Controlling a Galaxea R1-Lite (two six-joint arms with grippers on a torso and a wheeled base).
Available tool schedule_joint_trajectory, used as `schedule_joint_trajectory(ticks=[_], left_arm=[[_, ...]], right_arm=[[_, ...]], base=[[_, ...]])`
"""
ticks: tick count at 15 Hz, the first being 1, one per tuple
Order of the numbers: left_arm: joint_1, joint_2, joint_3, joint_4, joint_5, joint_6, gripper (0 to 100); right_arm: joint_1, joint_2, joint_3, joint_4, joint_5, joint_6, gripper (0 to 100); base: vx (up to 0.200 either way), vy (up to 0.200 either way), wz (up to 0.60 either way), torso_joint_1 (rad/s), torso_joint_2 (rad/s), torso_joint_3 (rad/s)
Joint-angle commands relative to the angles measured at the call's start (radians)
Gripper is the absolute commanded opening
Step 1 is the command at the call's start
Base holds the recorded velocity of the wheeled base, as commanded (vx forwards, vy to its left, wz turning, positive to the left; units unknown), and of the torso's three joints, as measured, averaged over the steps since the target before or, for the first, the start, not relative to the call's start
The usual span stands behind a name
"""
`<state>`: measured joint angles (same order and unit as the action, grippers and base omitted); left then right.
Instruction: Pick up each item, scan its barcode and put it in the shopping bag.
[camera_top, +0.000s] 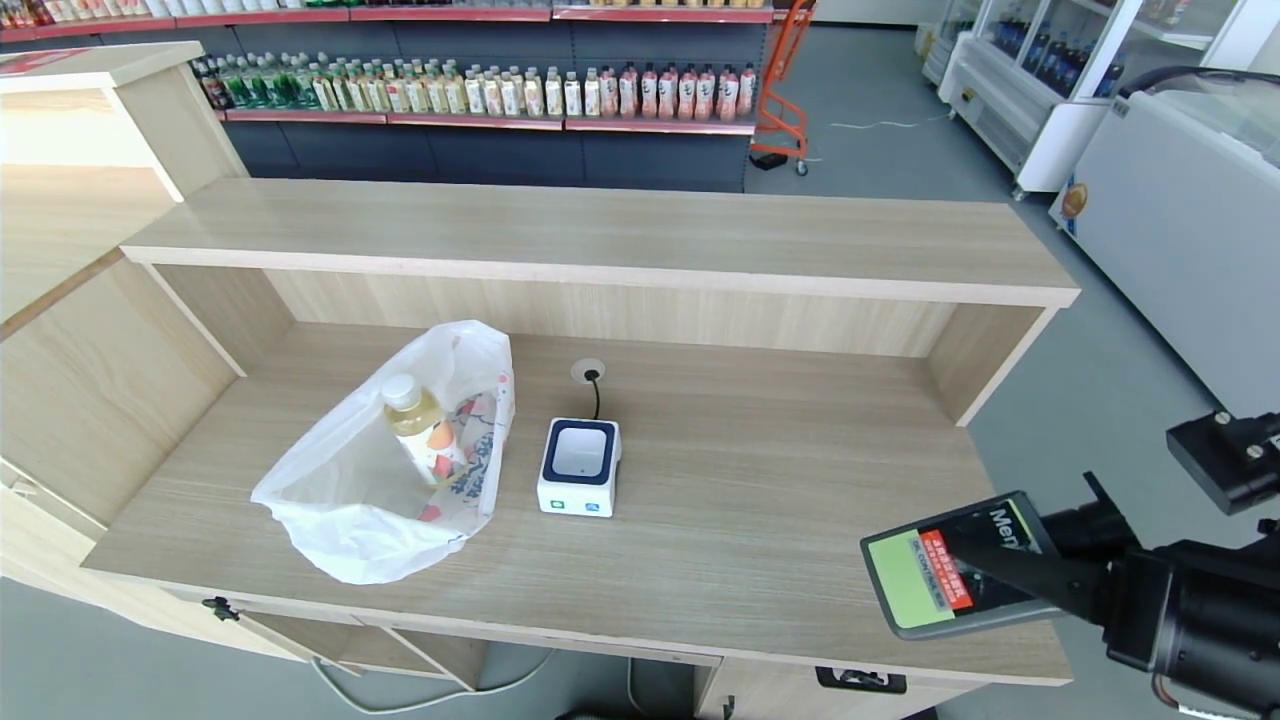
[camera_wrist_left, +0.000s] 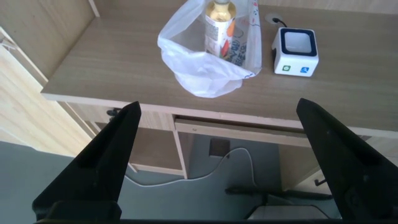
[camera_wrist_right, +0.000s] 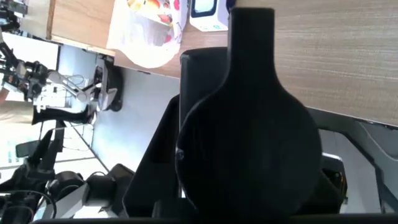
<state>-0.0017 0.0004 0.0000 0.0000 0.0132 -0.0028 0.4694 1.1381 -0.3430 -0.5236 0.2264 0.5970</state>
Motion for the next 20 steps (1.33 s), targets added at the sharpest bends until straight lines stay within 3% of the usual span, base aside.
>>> schedule_joint_trajectory(ticks=[1,10,14,17,20], left_arm=[[0.000,0.000,0.000,0.000,0.001,-0.002,100],[0.000,0.000,0.000,0.000,-0.001,0.000,100],[0.000,0.000,0.000,0.000,-0.001,0.010,100],[0.000,0.000,0.000,0.000,0.001,0.012,100],[0.000,0.000,0.000,0.000,0.001,0.018,100]], right_arm=[[0.000,-0.034,0.016,-0.001,-0.004,0.000,0],[-0.058,-0.009,-0.054,0.070,-0.010,-0.011,0],[-0.155,0.152,-0.148,0.066,-0.012,-0.129,0],[-0.176,0.258,-0.202,0.042,-0.012,-0.155,0],[-0.179,0.417,-0.205,-0.088,-0.022,-0.164,0]], base=[[0.000,0.000,0.00,0.000,0.00,0.000],[0.000,0.200,0.00,0.002,0.00,0.003],[0.000,0.200,0.00,0.002,0.00,0.002],[0.000,0.200,0.00,-0.004,0.00,0.002],[0.000,0.133,0.00,0.002,0.00,0.000]])
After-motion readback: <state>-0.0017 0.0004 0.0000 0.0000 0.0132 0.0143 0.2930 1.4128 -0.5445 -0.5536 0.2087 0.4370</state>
